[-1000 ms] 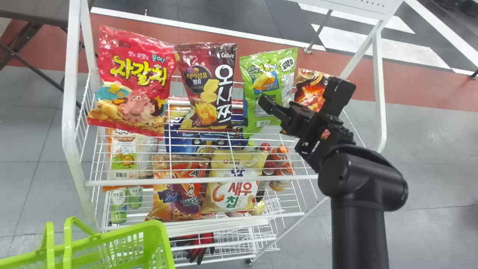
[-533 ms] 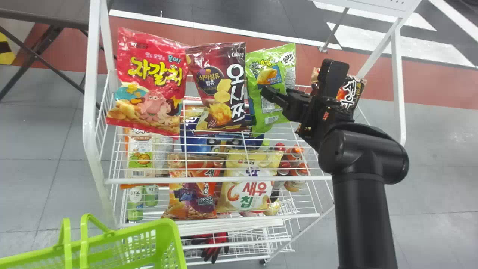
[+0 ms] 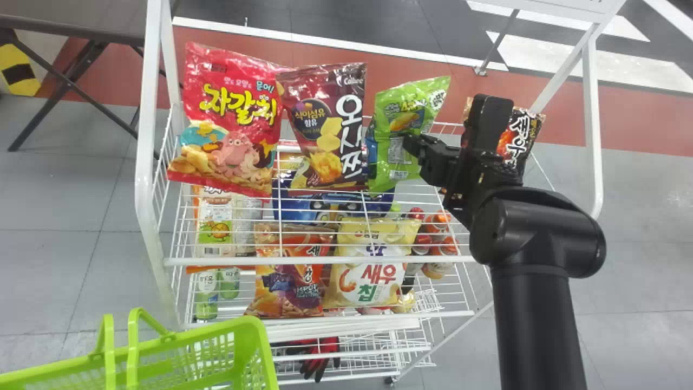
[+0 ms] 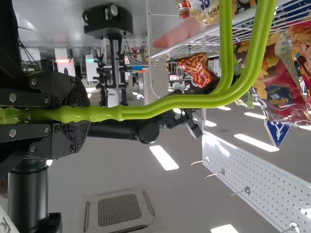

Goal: Hold basket handle with left hand then pick Gkobukchip with right hand and place into basket

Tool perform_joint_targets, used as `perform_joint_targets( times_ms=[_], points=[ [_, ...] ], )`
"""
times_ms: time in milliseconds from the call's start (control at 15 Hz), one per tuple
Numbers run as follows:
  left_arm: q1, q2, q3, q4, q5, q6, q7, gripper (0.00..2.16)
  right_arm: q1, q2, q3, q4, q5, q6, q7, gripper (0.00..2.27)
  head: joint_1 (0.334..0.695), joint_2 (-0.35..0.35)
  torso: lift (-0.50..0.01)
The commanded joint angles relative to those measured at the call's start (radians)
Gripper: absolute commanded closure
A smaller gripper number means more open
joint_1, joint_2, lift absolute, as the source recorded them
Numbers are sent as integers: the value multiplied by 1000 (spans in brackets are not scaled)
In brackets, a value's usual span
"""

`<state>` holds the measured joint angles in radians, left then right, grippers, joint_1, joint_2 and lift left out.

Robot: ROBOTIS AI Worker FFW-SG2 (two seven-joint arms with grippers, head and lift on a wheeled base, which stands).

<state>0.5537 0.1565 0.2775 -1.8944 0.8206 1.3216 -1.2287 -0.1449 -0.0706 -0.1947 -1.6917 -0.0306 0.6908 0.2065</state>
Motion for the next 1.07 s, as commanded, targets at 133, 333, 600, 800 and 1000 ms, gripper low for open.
perform_joint_targets(
  times_ms=[133,333,600,800,1000],
  points=[
    [0,0,0,0,3,0,-5,2155,70,2,-6,-177,1,54,-47,2246,695,-299,0],
    [0,0,0,0,5,0,-6,2155,128,5,-15,-367,-37,195,-53,2246,695,-313,0],
    [0,0,-3,0,5,0,-6,2155,179,5,-42,-572,-137,508,-50,2246,695,-303,0],
    [0,0,-3,-2,5,0,-6,2155,203,3,-72,-691,-250,790,-38,2246,695,-293,0],
    [0,0,-6,-2,5,0,-3,2155,228,3,-83,-772,-390,881,-26,2246,695,-269,0]
  ],
)
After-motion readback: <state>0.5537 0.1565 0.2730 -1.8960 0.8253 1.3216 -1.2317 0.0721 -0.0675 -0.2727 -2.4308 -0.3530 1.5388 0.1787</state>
